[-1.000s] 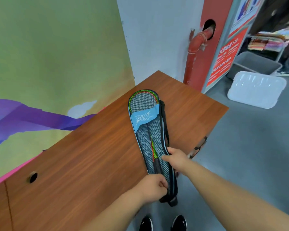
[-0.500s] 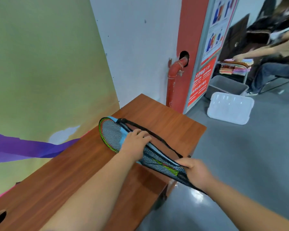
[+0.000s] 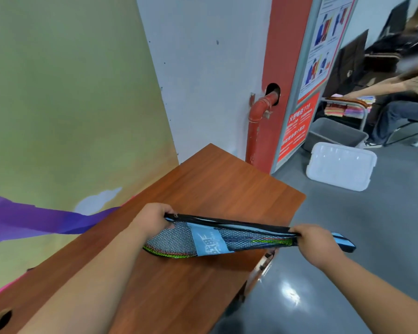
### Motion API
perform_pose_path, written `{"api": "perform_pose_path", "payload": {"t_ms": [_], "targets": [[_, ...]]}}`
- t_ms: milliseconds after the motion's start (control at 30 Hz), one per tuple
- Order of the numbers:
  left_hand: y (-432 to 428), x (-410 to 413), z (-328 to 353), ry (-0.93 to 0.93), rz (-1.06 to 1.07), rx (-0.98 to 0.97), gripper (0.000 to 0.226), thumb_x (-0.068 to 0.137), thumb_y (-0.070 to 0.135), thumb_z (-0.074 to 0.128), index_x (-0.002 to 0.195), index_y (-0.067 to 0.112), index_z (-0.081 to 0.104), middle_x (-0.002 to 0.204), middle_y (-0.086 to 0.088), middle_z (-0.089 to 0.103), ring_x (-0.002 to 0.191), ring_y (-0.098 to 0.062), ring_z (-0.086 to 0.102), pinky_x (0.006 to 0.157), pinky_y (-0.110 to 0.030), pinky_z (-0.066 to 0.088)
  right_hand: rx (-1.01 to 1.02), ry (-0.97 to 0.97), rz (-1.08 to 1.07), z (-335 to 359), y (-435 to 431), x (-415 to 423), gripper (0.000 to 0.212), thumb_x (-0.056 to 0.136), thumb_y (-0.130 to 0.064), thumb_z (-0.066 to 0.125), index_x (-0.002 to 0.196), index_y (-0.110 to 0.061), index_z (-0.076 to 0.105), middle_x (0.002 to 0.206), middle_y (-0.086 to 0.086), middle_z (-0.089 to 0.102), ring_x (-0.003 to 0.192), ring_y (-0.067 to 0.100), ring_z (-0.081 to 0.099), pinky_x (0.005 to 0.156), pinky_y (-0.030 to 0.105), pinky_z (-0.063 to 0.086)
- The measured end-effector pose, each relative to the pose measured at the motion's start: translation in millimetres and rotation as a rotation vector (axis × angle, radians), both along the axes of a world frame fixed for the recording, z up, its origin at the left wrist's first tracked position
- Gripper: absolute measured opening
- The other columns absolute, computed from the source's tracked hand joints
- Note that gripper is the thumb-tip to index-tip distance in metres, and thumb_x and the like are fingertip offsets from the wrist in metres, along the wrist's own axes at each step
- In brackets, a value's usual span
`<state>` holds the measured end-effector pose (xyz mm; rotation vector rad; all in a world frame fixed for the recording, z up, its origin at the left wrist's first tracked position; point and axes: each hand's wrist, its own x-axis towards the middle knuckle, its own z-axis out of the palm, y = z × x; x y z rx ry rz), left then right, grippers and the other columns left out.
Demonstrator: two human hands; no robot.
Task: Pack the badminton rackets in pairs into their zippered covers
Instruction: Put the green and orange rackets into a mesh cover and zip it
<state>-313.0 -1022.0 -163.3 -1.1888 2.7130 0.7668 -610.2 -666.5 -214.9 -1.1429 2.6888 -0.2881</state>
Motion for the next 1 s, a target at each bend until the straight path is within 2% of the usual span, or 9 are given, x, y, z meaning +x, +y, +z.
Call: {"api": "perform_pose_path", "payload": {"t_ms": [100, 233, 300, 467, 533, 633, 767, 867, 1000], "targets": [[17.8, 4.3, -7.9, 0.114, 0.04, 0.017, 0.029, 0.073, 0.015, 0.089, 0.073, 0.035, 0.068, 0.084, 0.011, 0.07, 0.083, -0.009, 0.064, 0.07, -0.029, 0.047, 0.095, -0.045, 0.061, 4.7, -38.2, 26.1, 0.025, 0.089, -0.015, 0.056, 0.101, -0.032, 0.07, 0.103, -0.004, 0.073, 0.101, 0.026, 0.069, 0.081, 0.037, 0.054], [35.0, 6.1, -11.2, 0.137, 0.052, -0.033, 0.021, 0.073, 0.02, 0.088, 0.088, 0.031, 0.077, 0.091, 0.008, 0.07, 0.09, -0.016, 0.064, 0.084, -0.035, 0.051, -0.056, -0.244, 0.24, 4.6, -109.5, 89.3, 0.027, 0.095, -0.038, 0.059, 0.118, -0.033, 0.071, 0.115, -0.01, 0.071, 0.108, 0.019, 0.067, 0.094, 0.04, 0.055], [41.6, 6.3, -10.2, 0.135, 0.054, -0.051, 0.02, 0.074, 0.02, 0.086, 0.09, 0.028, 0.078, 0.091, 0.007, 0.07, 0.09, -0.016, 0.063, 0.083, -0.035, 0.051, -0.138, -0.353, 0.283, 9.4, -143.6, 122.7, 0.034, 0.096, -0.049, 0.059, 0.122, -0.032, 0.073, 0.111, -0.009, 0.068, 0.106, 0.018, 0.067, 0.096, 0.041, 0.054], [52.8, 16.4, -7.8, 0.148, 0.118, -0.031, 0.014, 0.074, 0.021, 0.084, 0.08, 0.03, 0.075, 0.083, 0.009, 0.07, 0.084, -0.015, 0.064, 0.079, -0.038, 0.052, -0.178, -0.484, 0.27, 24.7, -192.6, 163.7, 0.036, 0.098, -0.059, 0.057, 0.117, -0.036, 0.078, 0.103, -0.007, 0.059, 0.099, 0.021, 0.063, 0.091, 0.047, 0.054], [58.1, 19.6, -6.9, 0.152, 0.127, -0.015, 0.013, 0.074, 0.021, 0.084, 0.081, 0.029, 0.076, 0.081, 0.009, 0.07, 0.083, -0.015, 0.064, 0.076, -0.037, 0.052, -0.206, -0.567, 0.243, 28.9, -194.4, 166.7, 0.03, 0.098, -0.057, 0.061, 0.113, -0.039, 0.079, 0.101, -0.013, 0.06, 0.1, 0.016, 0.062, 0.09, 0.044, 0.053], [66.3, 23.3, -4.7, 0.166, 0.126, -0.017, 0.013, 0.074, 0.023, 0.085, 0.084, 0.027, 0.077, 0.081, 0.007, 0.07, 0.083, -0.015, 0.064, 0.075, -0.036, 0.052, -0.285, -0.664, 0.205, 34.9, -194.9, 172.3, 0.015, 0.096, -0.044, 0.072, 0.103, -0.034, 0.081, 0.1, -0.014, 0.07, 0.097, 0.009, 0.065, 0.084, 0.036, 0.052], [75.2, 22.9, 1.8, 0.193, 0.186, 0.016, 0.014, 0.072, 0.022, 0.087, 0.081, 0.027, 0.077, 0.077, 0.01, 0.073, 0.081, -0.011, 0.066, 0.073, -0.035, 0.054, -0.287, -0.554, 0.181, 49.1, -191.9, 176.4, 0.012, 0.099, -0.035, 0.07, 0.096, -0.027, 0.079, 0.089, -0.01, 0.072, 0.083, 0.008, 0.065, 0.064, 0.026, 0.048], [82.4, 18.1, 13.3, 0.186, 0.196, 0.012, 0.014, 0.074, 0.022, 0.086, 0.083, 0.029, 0.078, 0.079, 0.011, 0.073, 0.081, -0.009, 0.066, 0.073, -0.033, 0.054, -0.276, -0.448, 0.227, 63.2, -182.4, 175.3, 0.019, 0.103, -0.027, 0.061, 0.104, -0.022, 0.08, 0.093, -0.002, 0.075, 0.082, 0.016, 0.068, 0.071, 0.036, 0.056], [89.7, 9.9, 27.7, 0.181, 0.182, -0.034, 0.016, 0.074, 0.021, 0.086, 0.084, 0.029, 0.078, 0.08, 0.011, 0.074, 0.083, -0.011, 0.066, 0.069, -0.028, 0.048, -0.292, -0.398, 0.192, 70.3, -167.9, 165.1, 0.025, 0.108, -0.025, 0.056, 0.11, -0.019, 0.08, 0.091, 0.002, 0.075, 0.074, 0.018, 0.066, 0.064, 0.032, 0.049]]}}
